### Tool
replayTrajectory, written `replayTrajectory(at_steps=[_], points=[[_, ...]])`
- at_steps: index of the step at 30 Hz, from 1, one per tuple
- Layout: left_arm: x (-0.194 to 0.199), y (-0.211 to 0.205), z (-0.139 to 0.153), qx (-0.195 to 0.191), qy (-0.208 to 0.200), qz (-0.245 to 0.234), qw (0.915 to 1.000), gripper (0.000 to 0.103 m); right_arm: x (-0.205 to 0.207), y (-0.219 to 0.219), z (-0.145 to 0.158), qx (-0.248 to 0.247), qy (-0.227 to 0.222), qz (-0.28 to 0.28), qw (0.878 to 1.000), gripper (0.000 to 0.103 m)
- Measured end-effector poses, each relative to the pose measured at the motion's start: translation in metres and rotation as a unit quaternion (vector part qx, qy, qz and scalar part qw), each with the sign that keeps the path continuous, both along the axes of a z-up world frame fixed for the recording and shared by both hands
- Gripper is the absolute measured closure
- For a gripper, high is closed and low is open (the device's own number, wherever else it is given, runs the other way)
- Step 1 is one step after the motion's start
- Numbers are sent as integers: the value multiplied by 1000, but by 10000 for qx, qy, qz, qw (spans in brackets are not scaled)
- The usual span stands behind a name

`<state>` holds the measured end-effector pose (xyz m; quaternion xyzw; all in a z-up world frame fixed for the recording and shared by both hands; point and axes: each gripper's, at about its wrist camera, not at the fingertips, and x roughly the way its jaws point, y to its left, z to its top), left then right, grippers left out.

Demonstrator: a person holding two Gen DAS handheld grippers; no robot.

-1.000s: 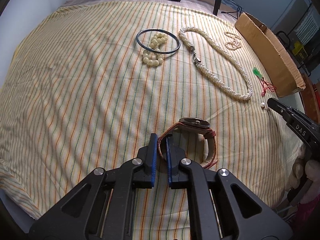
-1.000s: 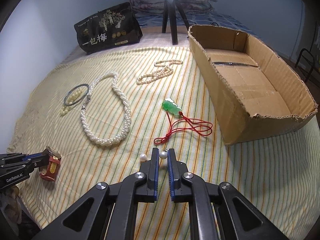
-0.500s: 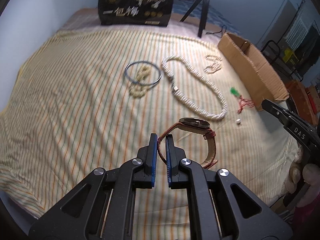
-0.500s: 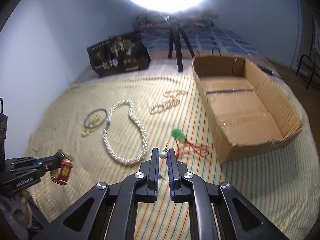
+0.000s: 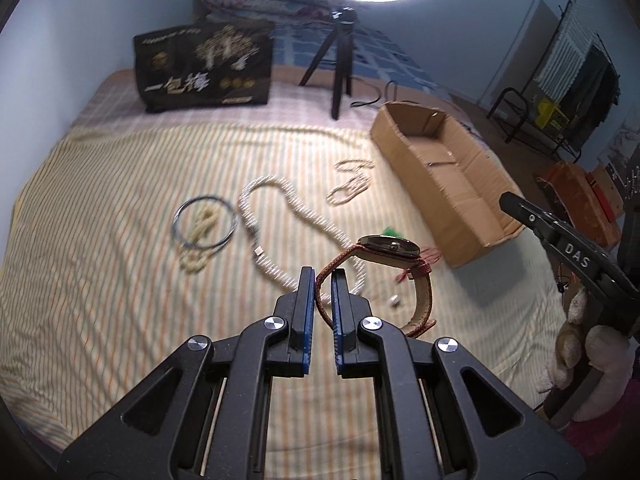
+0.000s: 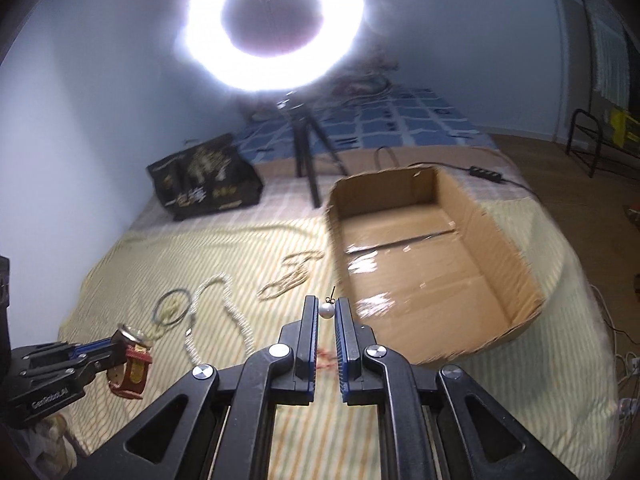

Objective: Organize jewelry
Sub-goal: 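Carry the watch into the cardboard box and open the left tool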

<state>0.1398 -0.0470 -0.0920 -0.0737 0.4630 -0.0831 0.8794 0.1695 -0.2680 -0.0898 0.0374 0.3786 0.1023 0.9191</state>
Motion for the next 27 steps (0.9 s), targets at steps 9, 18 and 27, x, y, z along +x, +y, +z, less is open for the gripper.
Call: replayTrajectory(at_steps=[9,18,27], points=[[33,-52,9,7,-57,-305,9995,97,37,-31,4,-85,-57,-358,9993,97],[69,-107,1,-157,8,-490,9987,97,74,-54,4,100,5,-500,9987,97],[94,-144,-18,-359,169,-664,9970,97,100,-68,-5,110,150,-514,9985,97]])
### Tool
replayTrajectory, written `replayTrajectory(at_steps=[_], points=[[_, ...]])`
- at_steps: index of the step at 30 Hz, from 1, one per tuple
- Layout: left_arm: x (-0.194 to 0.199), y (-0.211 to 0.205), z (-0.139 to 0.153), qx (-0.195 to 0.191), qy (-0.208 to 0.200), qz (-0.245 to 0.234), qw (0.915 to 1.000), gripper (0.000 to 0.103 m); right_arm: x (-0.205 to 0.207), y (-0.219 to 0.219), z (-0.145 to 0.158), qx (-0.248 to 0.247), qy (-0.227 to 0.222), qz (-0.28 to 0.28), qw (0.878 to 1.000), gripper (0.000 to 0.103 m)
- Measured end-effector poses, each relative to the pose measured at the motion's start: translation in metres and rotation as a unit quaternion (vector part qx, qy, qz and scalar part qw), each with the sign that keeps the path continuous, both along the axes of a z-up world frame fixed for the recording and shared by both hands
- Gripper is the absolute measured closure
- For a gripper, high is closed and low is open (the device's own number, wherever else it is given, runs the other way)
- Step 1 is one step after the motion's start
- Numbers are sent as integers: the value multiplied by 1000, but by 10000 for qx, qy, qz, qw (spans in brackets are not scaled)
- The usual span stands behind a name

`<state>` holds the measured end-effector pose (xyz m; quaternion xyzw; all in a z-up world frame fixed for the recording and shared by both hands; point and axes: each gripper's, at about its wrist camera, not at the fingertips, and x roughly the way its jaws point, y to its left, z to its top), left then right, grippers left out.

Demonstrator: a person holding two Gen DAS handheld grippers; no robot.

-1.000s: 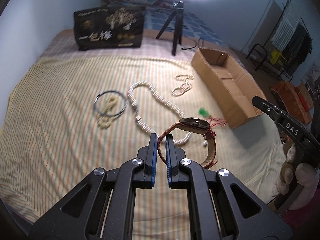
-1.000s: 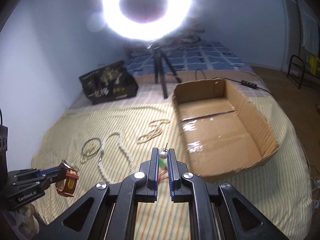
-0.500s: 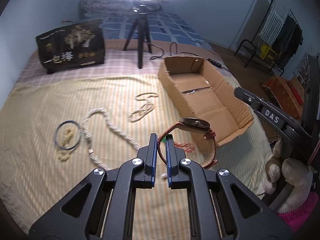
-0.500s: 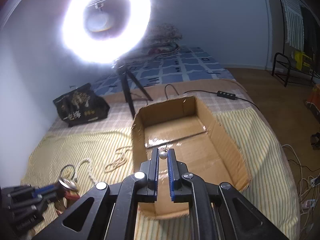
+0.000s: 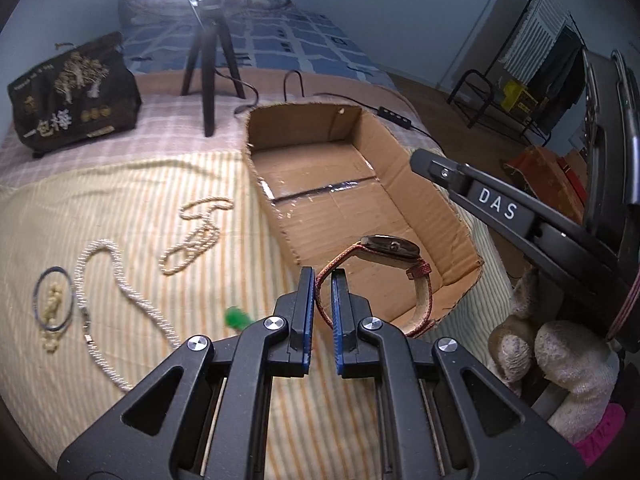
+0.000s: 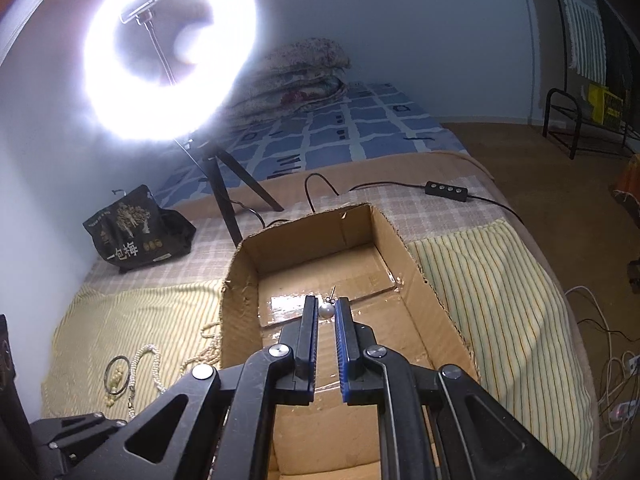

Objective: Organize jewelry
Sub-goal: 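Carry the watch into the cardboard box and open the left tool, then move the left tool to the blue bangle and bead bracelet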

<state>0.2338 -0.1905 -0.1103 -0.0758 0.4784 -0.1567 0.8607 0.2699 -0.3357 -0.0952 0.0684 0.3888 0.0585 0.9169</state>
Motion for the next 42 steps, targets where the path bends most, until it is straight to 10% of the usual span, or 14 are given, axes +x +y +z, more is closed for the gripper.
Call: replayTrajectory(at_steps=[10,14,17,42], points=[[13,-16,-16,-76,145,-76,9998,97,15,-12,-8,-86,230,-71,9997,93],[12,-19,-14,-57,24,-149,9999,85,15,-19,-4,62,187,-212,9996,49],[8,-19,-12,12,-76,-182,9998,53,13,-23,-1,29,107,-408,9991,23],[-16,57,37,529,-562,171,9969,50,-36,-14,48,-151,-167,-447,9987,18]])
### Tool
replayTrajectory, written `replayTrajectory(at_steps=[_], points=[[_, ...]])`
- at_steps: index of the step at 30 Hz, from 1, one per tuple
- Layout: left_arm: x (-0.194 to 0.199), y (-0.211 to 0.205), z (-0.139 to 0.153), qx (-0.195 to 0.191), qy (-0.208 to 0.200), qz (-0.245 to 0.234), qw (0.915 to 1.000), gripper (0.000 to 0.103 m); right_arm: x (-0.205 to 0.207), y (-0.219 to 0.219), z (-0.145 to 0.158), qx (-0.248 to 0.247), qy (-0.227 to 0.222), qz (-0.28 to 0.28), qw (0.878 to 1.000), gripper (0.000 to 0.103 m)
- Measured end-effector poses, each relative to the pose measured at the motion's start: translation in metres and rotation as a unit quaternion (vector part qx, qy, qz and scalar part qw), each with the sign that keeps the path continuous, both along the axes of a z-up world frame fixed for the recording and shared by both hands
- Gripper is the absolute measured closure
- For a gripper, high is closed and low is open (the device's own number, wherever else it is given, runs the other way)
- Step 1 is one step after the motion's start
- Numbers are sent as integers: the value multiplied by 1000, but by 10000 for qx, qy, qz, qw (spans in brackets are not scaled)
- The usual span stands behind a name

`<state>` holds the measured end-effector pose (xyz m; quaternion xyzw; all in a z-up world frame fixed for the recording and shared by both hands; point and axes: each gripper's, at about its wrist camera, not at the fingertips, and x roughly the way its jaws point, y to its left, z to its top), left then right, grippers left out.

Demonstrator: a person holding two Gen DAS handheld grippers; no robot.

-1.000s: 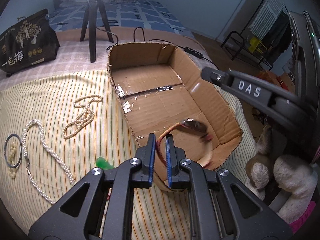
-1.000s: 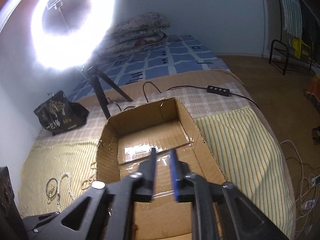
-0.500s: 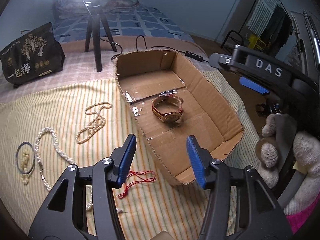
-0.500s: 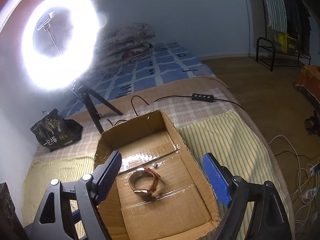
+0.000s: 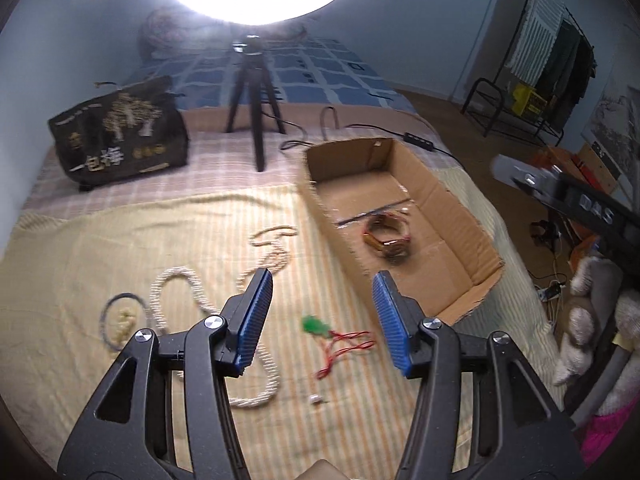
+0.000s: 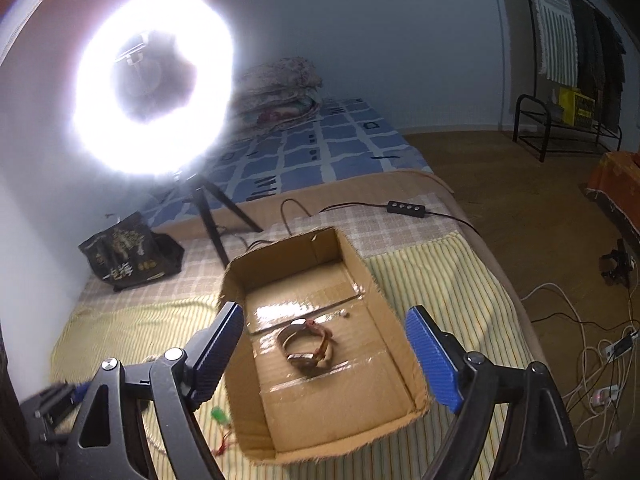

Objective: Organize jewelry
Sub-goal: 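Move the left tool to the blue bangle and bead bracelet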

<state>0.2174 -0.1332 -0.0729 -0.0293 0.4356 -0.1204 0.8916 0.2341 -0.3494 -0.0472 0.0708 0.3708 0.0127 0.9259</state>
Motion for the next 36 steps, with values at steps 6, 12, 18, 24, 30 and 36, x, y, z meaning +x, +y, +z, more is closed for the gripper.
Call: replayTrajectory(at_steps=[6,12,18,24,30,36], points=[[-8,41,13,3,-185,249,9995,50,-22,22,5,-83,79,376,9992,18],[-11,80,15,53,-83,544,9985,49,-44,52,-5,-61,371,920,9951,18],[-13,119,7,156,104,866,9961,49,-55,85,-29,-123,768,1373,9875,21],[-9,152,-4,50,356,1094,9934,49,-50,117,-48,-115,1077,1761,9784,29],[-3,178,-24,-55,606,1192,9910,50,-39,140,-70,36,1412,1995,9697,44],[8,200,-54,-153,1044,1356,9851,50,-31,164,-90,-35,1675,2141,9623,48]])
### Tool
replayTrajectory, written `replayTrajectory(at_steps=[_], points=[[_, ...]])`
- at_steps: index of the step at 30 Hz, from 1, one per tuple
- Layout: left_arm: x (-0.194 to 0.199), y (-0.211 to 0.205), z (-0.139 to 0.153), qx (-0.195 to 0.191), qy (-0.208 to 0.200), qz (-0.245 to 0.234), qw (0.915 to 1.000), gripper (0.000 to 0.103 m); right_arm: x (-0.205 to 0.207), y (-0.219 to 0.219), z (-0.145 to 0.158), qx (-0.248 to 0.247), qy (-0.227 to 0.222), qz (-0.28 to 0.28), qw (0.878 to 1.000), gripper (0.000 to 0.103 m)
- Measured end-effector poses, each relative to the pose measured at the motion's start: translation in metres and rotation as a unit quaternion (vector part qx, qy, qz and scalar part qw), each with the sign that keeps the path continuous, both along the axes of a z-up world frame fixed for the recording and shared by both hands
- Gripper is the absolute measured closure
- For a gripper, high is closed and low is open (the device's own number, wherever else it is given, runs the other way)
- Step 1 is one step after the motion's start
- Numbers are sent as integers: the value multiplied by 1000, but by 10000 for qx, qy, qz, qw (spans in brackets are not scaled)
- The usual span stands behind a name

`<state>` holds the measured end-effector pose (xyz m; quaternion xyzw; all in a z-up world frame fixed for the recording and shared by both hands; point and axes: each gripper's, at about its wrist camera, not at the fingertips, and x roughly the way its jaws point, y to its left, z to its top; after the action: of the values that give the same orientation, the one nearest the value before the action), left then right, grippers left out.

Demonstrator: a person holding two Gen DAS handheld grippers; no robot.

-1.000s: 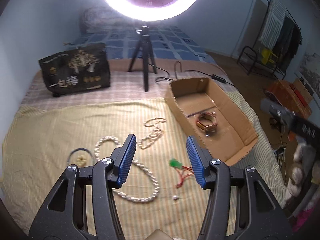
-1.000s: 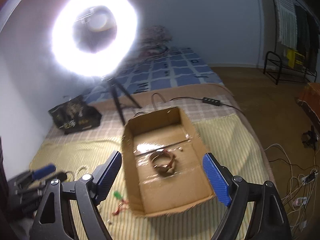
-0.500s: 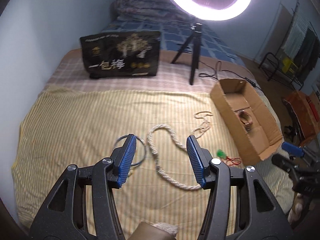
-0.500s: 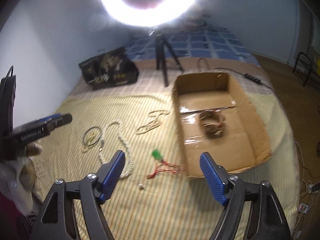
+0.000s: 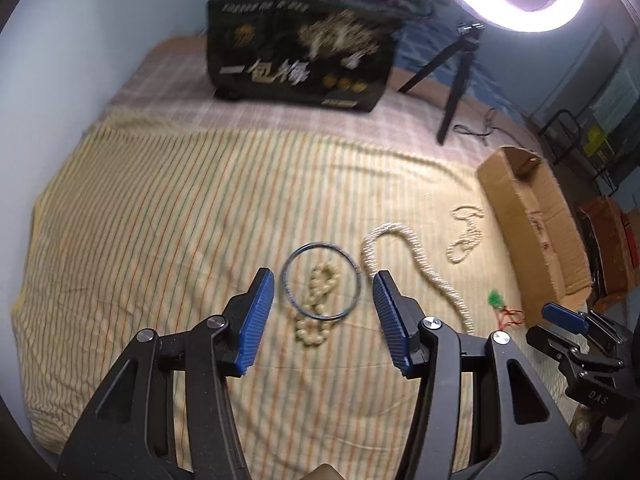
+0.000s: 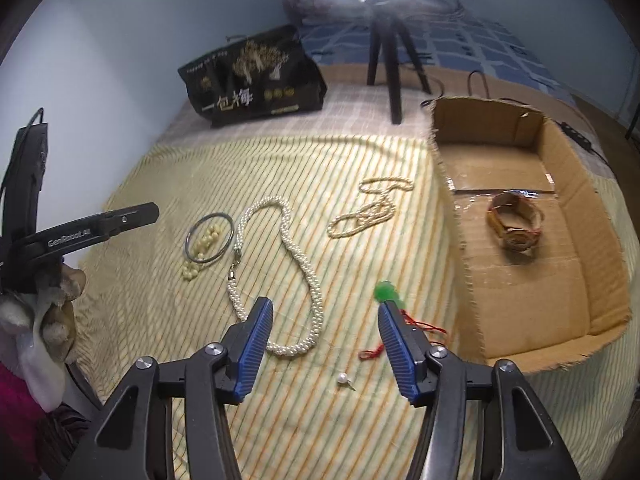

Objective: Organize jewelry
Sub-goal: 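Move the left tool to the blue bangle and bead bracelet, then close the left tool on the blue bangle rim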

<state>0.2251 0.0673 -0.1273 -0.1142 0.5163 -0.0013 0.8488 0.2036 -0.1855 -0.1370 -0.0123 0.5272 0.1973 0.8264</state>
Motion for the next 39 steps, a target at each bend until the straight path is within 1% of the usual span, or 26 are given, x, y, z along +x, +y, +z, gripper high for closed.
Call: replayTrajectory(at_steps=[1,2,3,5,9,14,15,20,23,24,35,37,39], points=[[2,4,-5,-42,70,33,10000,53,2,4,-3,22,48,31,10000,51],[4,9,-11,-70,144,81,9998,60,3,7,-5,27,81,47,10000,52],[6,13,-15,-102,191,113,9997,62,5,9,-6,28,105,59,9999,53],[9,22,-24,-178,279,211,9992,64,8,14,-10,19,163,92,9998,56],[15,34,-38,-348,439,364,9978,76,13,22,-20,-10,279,133,9995,60],[23,38,-54,-538,597,384,9960,80,19,31,-34,-77,392,176,9990,66],[25,38,-56,-547,626,375,9958,83,21,32,-37,-85,416,175,9989,66],[30,34,-66,-517,709,329,9956,84,27,31,-46,-13,545,124,9984,72],[34,33,-74,-529,785,352,9949,89,30,31,-50,26,595,114,9982,75],[35,33,-76,-543,802,359,9947,89,31,31,-51,45,610,117,9981,75],[41,21,-86,-300,798,279,9960,90,39,40,-64,47,719,163,9973,79],[41,19,-88,-247,763,271,9964,92,40,43,-67,-56,729,173,9972,80],[41,19,-88,-186,732,270,9968,97,41,43,-71,-162,741,178,9970,82]])
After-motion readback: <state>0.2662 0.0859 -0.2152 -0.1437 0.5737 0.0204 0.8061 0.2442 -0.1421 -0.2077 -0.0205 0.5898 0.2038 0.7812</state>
